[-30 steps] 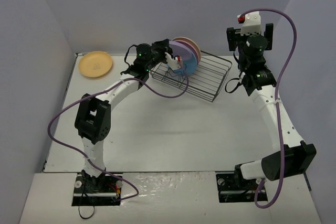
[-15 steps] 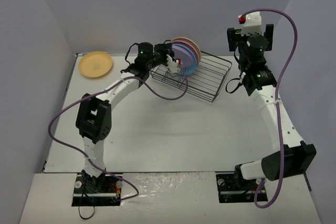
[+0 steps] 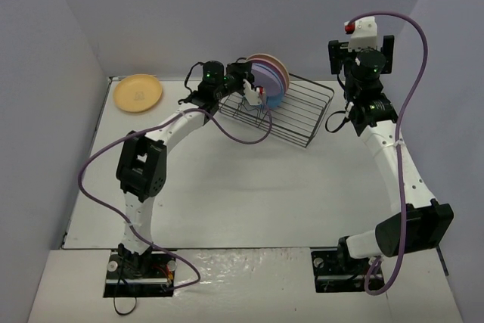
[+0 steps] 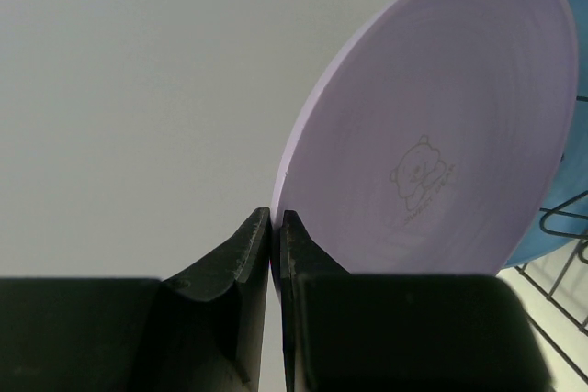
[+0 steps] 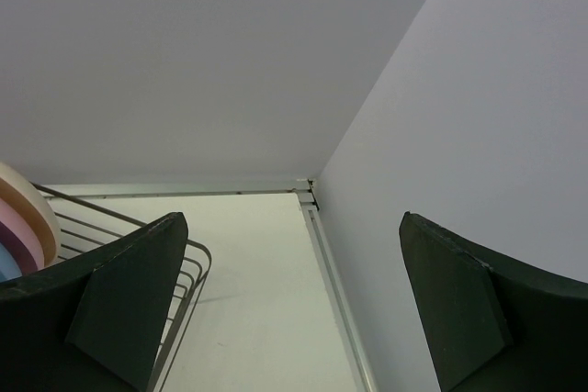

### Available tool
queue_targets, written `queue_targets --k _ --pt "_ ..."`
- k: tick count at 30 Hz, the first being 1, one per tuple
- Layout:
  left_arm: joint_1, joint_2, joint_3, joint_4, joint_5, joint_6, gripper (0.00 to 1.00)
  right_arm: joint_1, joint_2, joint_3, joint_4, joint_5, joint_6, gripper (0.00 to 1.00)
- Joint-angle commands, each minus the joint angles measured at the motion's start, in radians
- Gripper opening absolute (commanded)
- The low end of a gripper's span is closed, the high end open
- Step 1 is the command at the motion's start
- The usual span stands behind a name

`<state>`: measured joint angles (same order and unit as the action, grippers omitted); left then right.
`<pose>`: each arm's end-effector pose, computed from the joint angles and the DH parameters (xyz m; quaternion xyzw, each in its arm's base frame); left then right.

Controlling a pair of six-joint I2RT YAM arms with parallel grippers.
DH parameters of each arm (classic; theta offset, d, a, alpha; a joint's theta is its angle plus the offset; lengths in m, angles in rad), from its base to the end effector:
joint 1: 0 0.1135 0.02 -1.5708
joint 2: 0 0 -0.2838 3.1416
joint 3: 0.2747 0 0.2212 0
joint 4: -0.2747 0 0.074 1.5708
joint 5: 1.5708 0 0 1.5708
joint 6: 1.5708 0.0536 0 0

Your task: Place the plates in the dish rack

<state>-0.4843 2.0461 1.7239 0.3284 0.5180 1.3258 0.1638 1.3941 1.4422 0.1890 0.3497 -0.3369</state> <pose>0.4225 -0.2523 0.3561 0.6481 0.2780 0.1153 0.6996 0.2997 0.0309 0.4923 -0.0185 0.6240 -0.1741 0.7616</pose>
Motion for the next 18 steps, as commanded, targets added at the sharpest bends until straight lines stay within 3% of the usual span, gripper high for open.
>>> queue_targets --k 1,18 --pt "-0.004 -0.002 0.076 0.094 0.046 0.059 0.0 -0.007 -0.007 0.044 0.073 -0.011 0.025 0.97" --pt "-0.005 0.04 0.105 0.074 0.053 0.032 0.0 -0.014 0.009 0.045 0.071 -0.016 0.039 0.97"
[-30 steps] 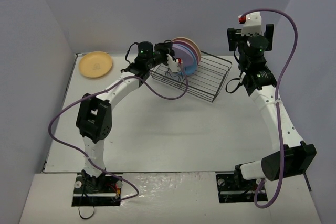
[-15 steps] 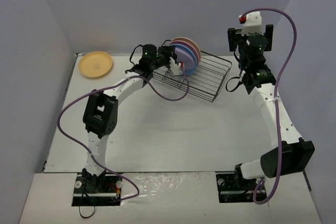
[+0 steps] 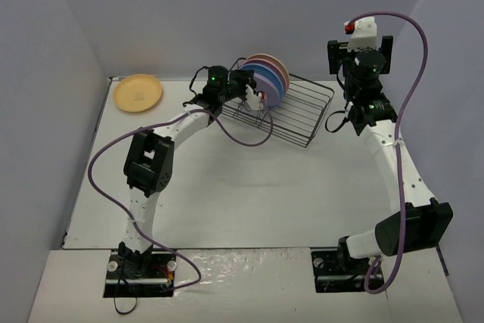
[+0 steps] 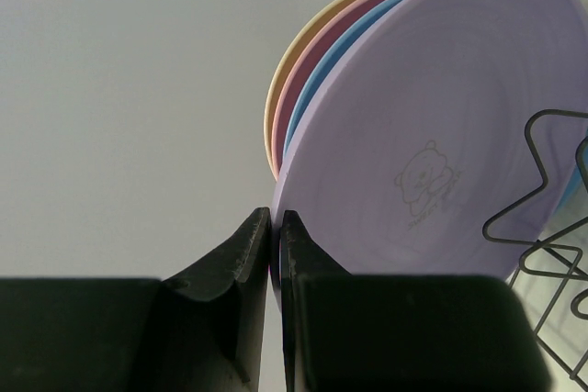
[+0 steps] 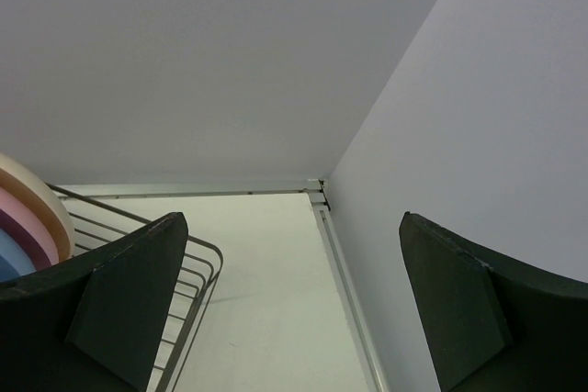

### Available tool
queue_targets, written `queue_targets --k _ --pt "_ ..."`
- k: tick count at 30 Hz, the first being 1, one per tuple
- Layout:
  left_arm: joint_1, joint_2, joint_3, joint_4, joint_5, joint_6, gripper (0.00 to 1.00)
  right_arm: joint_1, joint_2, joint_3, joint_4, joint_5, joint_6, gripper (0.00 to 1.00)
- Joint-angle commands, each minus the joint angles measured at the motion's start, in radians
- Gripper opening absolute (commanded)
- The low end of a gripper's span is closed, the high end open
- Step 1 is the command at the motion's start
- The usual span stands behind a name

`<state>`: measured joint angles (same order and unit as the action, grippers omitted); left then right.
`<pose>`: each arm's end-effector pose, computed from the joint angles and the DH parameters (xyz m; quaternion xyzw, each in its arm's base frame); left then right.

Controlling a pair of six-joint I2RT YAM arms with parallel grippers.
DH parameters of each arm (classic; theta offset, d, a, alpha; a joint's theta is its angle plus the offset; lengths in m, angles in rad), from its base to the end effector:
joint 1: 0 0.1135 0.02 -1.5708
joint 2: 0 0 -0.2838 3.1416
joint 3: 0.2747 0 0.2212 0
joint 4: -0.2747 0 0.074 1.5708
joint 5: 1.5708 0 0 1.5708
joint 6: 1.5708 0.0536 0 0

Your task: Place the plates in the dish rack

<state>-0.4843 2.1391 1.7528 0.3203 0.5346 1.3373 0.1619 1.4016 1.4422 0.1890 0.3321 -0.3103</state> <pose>0.4408 -0.2627 0.3201 0.6669 0.2891 0.0971 0.6799 0.3027 0.0317 0.4902 -0.0175 0.6262 -0.1597 0.7629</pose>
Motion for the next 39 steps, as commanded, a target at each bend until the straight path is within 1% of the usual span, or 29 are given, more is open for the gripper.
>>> queue_targets --k 1,3,7,11,12,14,16,19,21,23,25,27,29,33,36,39 --pt "-0.005 -0.053 0.078 0.072 0.038 0.016 0.0 -0.012 0.002 0.045 0.072 0.003 0.012 0.97" --pt "-0.005 -0.054 0.083 0.016 0.054 0.026 0.0 -0.015 0.003 0.043 0.073 0.008 0.014 0.97" --pt "-0.013 -0.04 0.082 -0.03 0.051 0.066 0.0 -0.016 0.005 0.043 0.07 0.004 0.017 0.97" --pt "-0.013 -0.028 0.099 -0.044 0.053 0.042 0.0 -0.018 0.0 0.038 0.067 0.004 0.016 0.97" --pt "-0.013 -0.024 0.106 -0.047 0.05 0.036 0.04 -0.018 -0.001 0.037 0.066 0.005 0.016 0.97" --pt "-0.013 -0.011 0.124 -0.046 0.049 0.025 0.39 -0.018 -0.003 0.035 0.066 0.01 0.014 0.97" --pt "-0.014 -0.003 0.138 -0.047 0.035 0.015 0.55 -0.019 -0.006 0.032 0.066 0.013 0.014 0.97" --pt "-0.017 0.001 0.156 -0.054 0.027 -0.004 0.65 -0.022 -0.007 0.03 0.067 0.016 0.014 0.97" --pt "-0.018 -0.005 0.147 -0.041 0.023 -0.01 0.77 -0.025 -0.009 0.03 0.067 0.016 0.015 0.97" --pt "-0.019 -0.014 0.141 -0.025 0.019 -0.023 0.83 -0.025 -0.009 0.03 0.064 0.015 0.016 0.97" --pt "-0.022 -0.038 0.135 -0.028 0.018 -0.051 0.96 -0.025 -0.014 0.032 0.063 0.012 0.017 0.97" --pt "-0.023 -0.078 0.125 -0.039 0.023 -0.094 0.97 -0.027 -0.02 0.031 0.06 0.01 0.023 0.97" --pt "-0.023 -0.134 0.1 -0.041 0.039 -0.152 0.97 -0.027 -0.032 0.027 0.059 0.001 0.028 0.98" --pt "-0.023 -0.232 0.077 -0.046 0.038 -0.332 0.97 -0.027 -0.047 0.026 0.049 -0.033 0.046 0.99" --pt "-0.023 -0.312 0.12 -0.086 -0.081 -0.588 0.97 -0.027 -0.049 0.046 0.003 -0.074 0.076 1.0" --pt "0.009 -0.327 0.318 -0.302 -0.232 -0.94 0.97 -0.027 -0.046 0.058 -0.038 -0.11 0.133 1.0"
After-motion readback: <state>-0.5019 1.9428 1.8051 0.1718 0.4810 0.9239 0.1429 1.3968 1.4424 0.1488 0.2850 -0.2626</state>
